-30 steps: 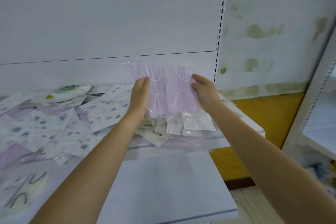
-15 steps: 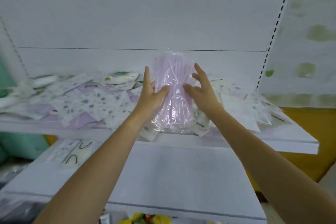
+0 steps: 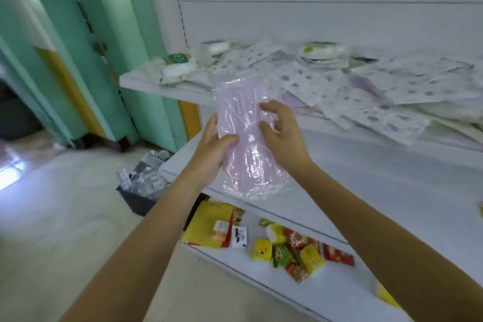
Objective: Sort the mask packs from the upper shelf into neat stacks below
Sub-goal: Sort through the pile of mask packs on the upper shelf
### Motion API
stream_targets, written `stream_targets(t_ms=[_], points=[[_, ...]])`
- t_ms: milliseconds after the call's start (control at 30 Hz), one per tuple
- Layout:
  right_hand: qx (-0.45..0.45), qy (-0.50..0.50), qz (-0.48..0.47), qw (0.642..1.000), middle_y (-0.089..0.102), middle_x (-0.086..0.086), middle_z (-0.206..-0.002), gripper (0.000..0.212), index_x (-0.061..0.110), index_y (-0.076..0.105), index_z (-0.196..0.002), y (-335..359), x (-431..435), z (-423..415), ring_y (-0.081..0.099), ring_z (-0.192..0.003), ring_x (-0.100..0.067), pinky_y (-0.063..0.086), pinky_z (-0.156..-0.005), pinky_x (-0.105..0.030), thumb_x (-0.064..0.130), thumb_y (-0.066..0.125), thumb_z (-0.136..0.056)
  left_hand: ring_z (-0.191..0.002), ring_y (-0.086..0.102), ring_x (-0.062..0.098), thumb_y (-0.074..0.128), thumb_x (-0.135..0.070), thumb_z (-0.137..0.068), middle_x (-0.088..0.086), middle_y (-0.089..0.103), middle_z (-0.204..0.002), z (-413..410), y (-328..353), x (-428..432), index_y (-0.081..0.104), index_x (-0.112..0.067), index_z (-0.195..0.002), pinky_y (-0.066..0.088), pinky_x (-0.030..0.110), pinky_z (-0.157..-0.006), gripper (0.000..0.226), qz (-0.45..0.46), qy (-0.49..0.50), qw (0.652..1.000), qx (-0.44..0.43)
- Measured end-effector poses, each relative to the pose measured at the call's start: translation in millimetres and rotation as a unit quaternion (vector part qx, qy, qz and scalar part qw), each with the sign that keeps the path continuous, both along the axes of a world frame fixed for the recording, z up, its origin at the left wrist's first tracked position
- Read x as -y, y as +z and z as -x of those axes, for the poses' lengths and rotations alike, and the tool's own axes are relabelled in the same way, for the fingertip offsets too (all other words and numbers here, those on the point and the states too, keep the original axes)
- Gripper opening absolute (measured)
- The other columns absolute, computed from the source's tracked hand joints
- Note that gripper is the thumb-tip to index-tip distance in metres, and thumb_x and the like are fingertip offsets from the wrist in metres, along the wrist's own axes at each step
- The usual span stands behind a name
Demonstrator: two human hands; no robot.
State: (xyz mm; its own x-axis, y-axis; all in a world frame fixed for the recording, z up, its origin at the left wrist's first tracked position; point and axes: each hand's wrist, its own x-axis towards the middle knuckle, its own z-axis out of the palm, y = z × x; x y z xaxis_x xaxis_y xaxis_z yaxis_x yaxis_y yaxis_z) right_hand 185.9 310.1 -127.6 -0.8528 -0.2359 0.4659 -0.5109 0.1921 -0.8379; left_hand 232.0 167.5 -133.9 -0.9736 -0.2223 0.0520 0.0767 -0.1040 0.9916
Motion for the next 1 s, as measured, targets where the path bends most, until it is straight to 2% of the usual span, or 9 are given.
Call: stream_targets(t_ms=[133,233,400,500,567,667,767,867,1000], points=[[0.053,0.055,-0.014,0.997,0.039,0.000,-0.129,0.034,0.012,0.051,-0.126,-53.0,75.7,-32.6,0.036,-0.121,-0.007,0.030,-0.083,0.004,0.007,0.053,-0.093,-0.082,0.069,0.015,0.051,0.007,-0.087,0.005,0.067,-0.105,-22.9,-44.0,77.3,0.044,-0.022,-0.130,0.054,0.027,-0.062,0.053,-0.032,0.059,0.996,0.053],[0.163,0.075,-0.007,0.984,0.038,0.001,-0.131,0.043,0.024,0.046,-0.127,-100.5,105.6,-56.8,0.039,-0.117,-0.004,0.030,-0.084,0.003,0.001,0.051,-0.091,-0.091,0.068,0.021,0.052,0.005,-0.087,0.005,0.065,-0.107,-29.9,-80.4,112.8,0.041,-0.022,-0.129,0.056,0.037,-0.074,0.051,-0.052,0.079,0.990,0.104],[0.343,-0.020,-0.028,0.939,0.050,-0.010,-0.118,0.053,0.020,0.049,-0.129,-179.2,123.9,-66.7,0.049,-0.095,-0.019,0.045,-0.085,-0.031,-0.007,0.043,-0.084,-0.100,0.065,0.029,0.065,-0.026,-0.062,0.014,0.064,-0.114,-14.8,-156.8,134.3,0.051,-0.007,-0.127,0.052,0.049,-0.089,0.069,0.002,0.016,0.970,0.244],[0.410,-0.089,-0.006,0.908,0.053,-0.011,-0.117,0.052,0.018,0.049,-0.132,-204.2,120.5,-39.9,0.053,-0.091,-0.023,0.045,-0.071,-0.028,-0.005,0.042,-0.086,-0.095,0.067,0.024,0.064,-0.026,-0.070,0.008,0.067,-0.109,13.3,-179.3,127.5,0.054,-0.011,-0.125,0.056,0.040,-0.081,0.058,0.035,-0.067,0.949,0.306],[0.418,-0.128,-0.008,0.899,0.055,-0.010,-0.121,0.052,0.018,0.049,-0.132,-215.0,120.1,-10.0,0.055,-0.092,-0.024,0.045,-0.065,-0.025,-0.004,0.043,-0.086,-0.082,0.064,0.016,0.056,-0.014,-0.084,0.002,0.064,-0.101,35.6,-180.3,120.7,0.052,-0.015,-0.123,0.052,0.027,-0.062,0.038,0.080,-0.117,0.936,0.324],[0.403,-0.182,-0.011,0.897,0.052,-0.009,-0.133,0.051,0.014,0.049,-0.133,-226.1,125.0,44.7,0.056,-0.112,-0.029,0.048,-0.091,-0.037,-0.004,0.045,-0.085,-0.071,0.056,0.013,0.051,-0.005,-0.088,0.006,0.058,-0.101,84.9,-189.9,116.6,0.042,-0.015,-0.133,0.043,0.022,-0.051,0.046,0.153,-0.149,0.923,0.321],[0.394,-0.216,-0.012,0.893,0.053,-0.010,-0.133,0.049,0.011,0.050,-0.133,-242.6,123.2,104.3,0.056,-0.111,-0.026,0.046,-0.097,-0.039,-0.002,0.046,-0.086,-0.080,0.056,0.017,0.052,-0.002,-0.089,0.013,0.055,-0.117,136.7,-204.4,118.9,0.026,-0.011,-0.145,0.043,0.019,-0.057,0.062,0.185,-0.155,0.921,0.306],[0.429,-0.247,0.000,0.869,0.057,-0.012,-0.126,0.043,0.012,0.051,-0.131,-259.7,116.6,151.9,0.055,-0.096,-0.023,0.047,-0.075,-0.031,0.001,0.046,-0.090,-0.095,0.054,0.018,0.051,-0.004,-0.092,0.011,0.049,-0.133,176.9,-223.0,120.2,0.026,-0.014,-0.147,0.042,0.018,-0.063,0.061,0.219,-0.180,0.918,0.276],[0.432,-0.269,0.000,0.861,0.054,-0.011,-0.131,0.041,0.012,0.050,-0.132,-290.9,115.1,203.5,0.054,-0.114,-0.029,0.044,-0.085,-0.028,0.005,0.050,-0.092,-0.122,0.050,0.025,0.049,-0.005,-0.094,0.009,0.040,-0.144,218.8,-258.2,122.7,0.029,-0.012,-0.146,0.042,0.020,-0.079,0.056,0.275,-0.211,0.905,0.247]])
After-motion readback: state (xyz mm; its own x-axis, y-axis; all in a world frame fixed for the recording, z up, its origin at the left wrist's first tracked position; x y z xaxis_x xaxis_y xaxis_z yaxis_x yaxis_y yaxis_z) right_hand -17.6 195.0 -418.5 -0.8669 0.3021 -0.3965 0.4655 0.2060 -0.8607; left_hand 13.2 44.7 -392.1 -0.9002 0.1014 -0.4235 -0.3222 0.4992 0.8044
